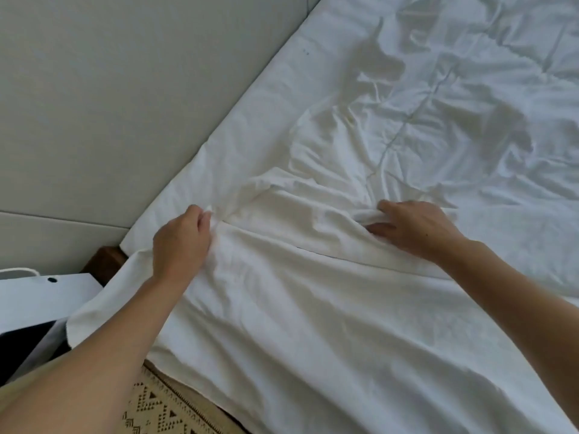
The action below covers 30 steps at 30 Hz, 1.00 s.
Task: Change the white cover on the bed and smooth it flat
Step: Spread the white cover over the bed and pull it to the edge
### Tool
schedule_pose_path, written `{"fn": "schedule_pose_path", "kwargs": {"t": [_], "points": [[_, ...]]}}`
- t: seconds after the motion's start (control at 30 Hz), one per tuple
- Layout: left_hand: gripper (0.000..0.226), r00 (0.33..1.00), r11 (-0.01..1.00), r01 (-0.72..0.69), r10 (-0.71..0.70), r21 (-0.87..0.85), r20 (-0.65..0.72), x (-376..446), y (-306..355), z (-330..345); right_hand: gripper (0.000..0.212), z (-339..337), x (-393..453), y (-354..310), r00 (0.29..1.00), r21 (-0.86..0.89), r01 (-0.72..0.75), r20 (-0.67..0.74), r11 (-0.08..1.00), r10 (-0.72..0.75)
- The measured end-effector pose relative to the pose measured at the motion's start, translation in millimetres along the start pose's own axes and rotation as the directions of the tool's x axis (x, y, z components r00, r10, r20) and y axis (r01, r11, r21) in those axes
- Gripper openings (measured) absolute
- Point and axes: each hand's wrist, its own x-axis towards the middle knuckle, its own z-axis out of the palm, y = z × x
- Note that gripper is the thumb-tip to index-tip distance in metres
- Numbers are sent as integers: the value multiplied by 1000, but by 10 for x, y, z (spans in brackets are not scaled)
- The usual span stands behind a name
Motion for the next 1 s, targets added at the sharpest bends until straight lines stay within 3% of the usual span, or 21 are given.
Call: {"fn": "schedule_pose_path", "kwargs": {"t": [0.07,0.1,0.17,0.23,0.27,0.3,0.33,0.4,0.47,0.53,0.63,0.77,0.8,0.83,0.9,0.93,1.0], "points": [[29,954,989,-151,148,8,-260,-112,18,-80,32,124,-103,18,982,-29,83,-166,996,-86],[30,914,960,-277,277,44,-297,-186,26,-96,35,171,-164,42,951,-36,137,-276,990,-141],[30,775,804,-579,594,133,-215,-368,39,-65,32,254,-266,105,859,-77,227,-455,971,-236],[23,603,613,-771,790,172,-111,-529,122,-28,23,370,-341,146,821,-153,276,-475,949,-316],[19,551,557,-813,830,172,-81,-590,160,-10,20,424,-360,154,820,-172,303,-454,937,-348],[18,556,559,-813,829,165,-68,-638,190,-4,19,441,-382,140,832,-155,314,-431,937,-350],[20,618,620,-772,784,143,-65,-659,203,-8,19,419,-390,121,853,-107,293,-419,950,-310],[26,825,827,-561,563,46,-55,-622,184,-84,19,283,-376,88,890,44,156,-441,987,-121],[24,951,953,-301,297,-37,-87,-510,121,-210,23,37,-306,94,870,180,1,-486,984,88],[22,982,985,-148,135,-90,-135,-365,61,-319,22,-292,-159,101,798,179,-63,-582,982,157],[24,978,991,-89,69,-95,-198,-162,82,-458,23,-795,131,58,702,210,-156,-664,965,258],[25,948,994,31,-62,-102,-313,-7,228,-480,22,-1229,421,2,498,296,-226,-784,928,372],[21,952,996,43,-64,-79,-299,27,282,-460,24,-1280,524,-17,518,267,-241,-778,933,356],[19,965,996,82,-90,-45,-248,62,302,-419,29,-1301,645,-34,593,214,-280,-729,936,344],[50,964,968,248,-244,25,-103,83,301,-285,59,-1241,820,-76,764,90,-389,-525,917,375],[68,952,950,306,-303,59,-54,62,296,-239,75,-1171,855,-117,809,59,-416,-430,907,399],[77,963,962,266,-262,69,-65,-53,326,-161,87,-981,796,-231,835,73,-376,-406,924,372]]}}
